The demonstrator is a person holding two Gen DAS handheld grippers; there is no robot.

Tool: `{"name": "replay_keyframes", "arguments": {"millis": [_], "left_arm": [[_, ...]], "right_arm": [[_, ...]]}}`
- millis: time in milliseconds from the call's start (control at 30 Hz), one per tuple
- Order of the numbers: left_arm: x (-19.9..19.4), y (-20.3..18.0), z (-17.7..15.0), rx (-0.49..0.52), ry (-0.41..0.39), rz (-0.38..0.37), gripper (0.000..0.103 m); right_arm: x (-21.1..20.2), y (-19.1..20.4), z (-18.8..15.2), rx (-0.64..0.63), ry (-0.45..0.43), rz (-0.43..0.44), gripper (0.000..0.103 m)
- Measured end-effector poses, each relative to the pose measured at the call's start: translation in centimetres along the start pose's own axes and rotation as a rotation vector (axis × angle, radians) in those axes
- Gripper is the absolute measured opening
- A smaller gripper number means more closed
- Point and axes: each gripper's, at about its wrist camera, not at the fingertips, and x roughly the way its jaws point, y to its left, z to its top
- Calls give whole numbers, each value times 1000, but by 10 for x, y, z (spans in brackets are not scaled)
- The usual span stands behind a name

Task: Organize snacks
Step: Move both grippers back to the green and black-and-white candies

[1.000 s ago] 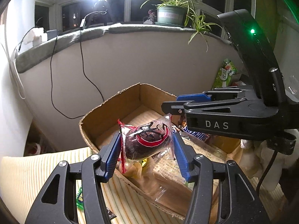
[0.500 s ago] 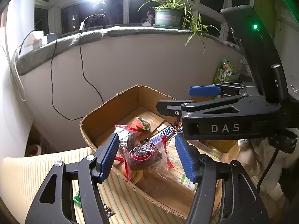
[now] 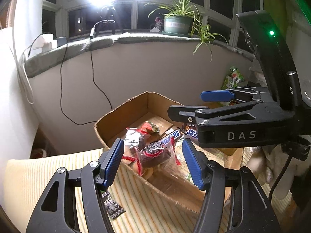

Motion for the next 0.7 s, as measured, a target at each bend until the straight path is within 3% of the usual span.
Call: {"name": "replay_keyframes", "arguments": {"millis": [333, 700], "left_arm": [[-37, 23, -15, -19, -31, 31, 62], [-73, 99, -48, -147, -34, 111, 62]], "right_arm": [[-20, 33, -8, -42, -17, 5, 85], [-52, 92, -34, -80, -67, 112, 85]]}}
